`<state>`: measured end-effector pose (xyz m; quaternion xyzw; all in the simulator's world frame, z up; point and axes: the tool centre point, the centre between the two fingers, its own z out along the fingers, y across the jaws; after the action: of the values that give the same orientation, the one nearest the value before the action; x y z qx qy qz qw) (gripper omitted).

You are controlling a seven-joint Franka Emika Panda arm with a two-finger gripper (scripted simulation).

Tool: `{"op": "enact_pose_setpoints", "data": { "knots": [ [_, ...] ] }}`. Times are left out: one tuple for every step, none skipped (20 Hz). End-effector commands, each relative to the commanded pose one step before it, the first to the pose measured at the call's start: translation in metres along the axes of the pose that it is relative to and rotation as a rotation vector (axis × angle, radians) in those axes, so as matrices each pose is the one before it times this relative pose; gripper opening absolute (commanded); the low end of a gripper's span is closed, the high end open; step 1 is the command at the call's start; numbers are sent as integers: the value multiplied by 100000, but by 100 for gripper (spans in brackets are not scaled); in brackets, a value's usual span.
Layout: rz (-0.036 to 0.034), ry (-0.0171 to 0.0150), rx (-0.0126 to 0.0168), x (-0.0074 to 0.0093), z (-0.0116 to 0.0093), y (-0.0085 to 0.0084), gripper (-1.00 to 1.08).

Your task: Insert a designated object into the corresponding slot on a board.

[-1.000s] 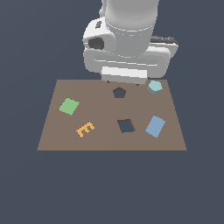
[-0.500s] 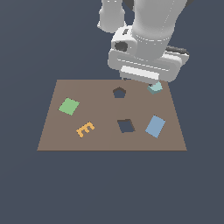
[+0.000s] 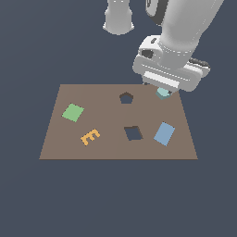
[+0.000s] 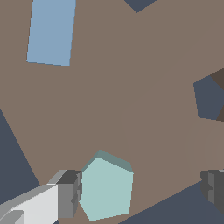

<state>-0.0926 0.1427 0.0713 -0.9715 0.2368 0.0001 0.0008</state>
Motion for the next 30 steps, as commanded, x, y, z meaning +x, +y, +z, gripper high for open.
{"op": "enact_pose_setpoints", "data": {
  "knots": [
    [3217,75,-36,-718,622,-793,100],
    [1029,3,-21,-246,215,-282,100],
    [958,3,-19,-228,200,-264,100],
    [884,2,-18,-210,185,-245,100],
    [808,2,-16,-191,169,-224,100],
    [729,2,-15,-173,153,-203,100],
    [649,2,-13,-154,136,-182,100],
    [571,1,-11,-134,120,-161,100],
    [491,0,-9,-114,103,-140,100],
    [411,0,-7,-93,86,-119,100],
    [331,-1,-5,-72,69,-98,100],
    [249,-2,-3,-51,52,-78,100],
    [169,-4,-1,-29,34,-57,100],
    [84,-5,1,-9,17,-37,100],
    [0,0,0,11,-1,-18,100],
    [-47,-11,7,38,-15,9,100],
    [-49,-4,3,7,-8,0,100],
    [-94,-20,-19,-42,9,8,100],
    [0,0,0,0,33,-1,100],
    [0,0,0,1,99,-2,100],
    [0,0,0,1,166,-3,100],
    [0,0,0,0,232,-4,100],
    [47,8,9,19,292,13,100],
    [0,0,0,-3,349,-2,100],
    [0,0,0,-4,299,0,100],
    [47,7,9,17,227,17,100],
    [0,0,0,-3,167,1,100],
    [0,0,0,-2,100,1,100],
    [0,0,0,-1,33,0,100],
    [0,0,0,0,0,0,-100]
  ]
}}
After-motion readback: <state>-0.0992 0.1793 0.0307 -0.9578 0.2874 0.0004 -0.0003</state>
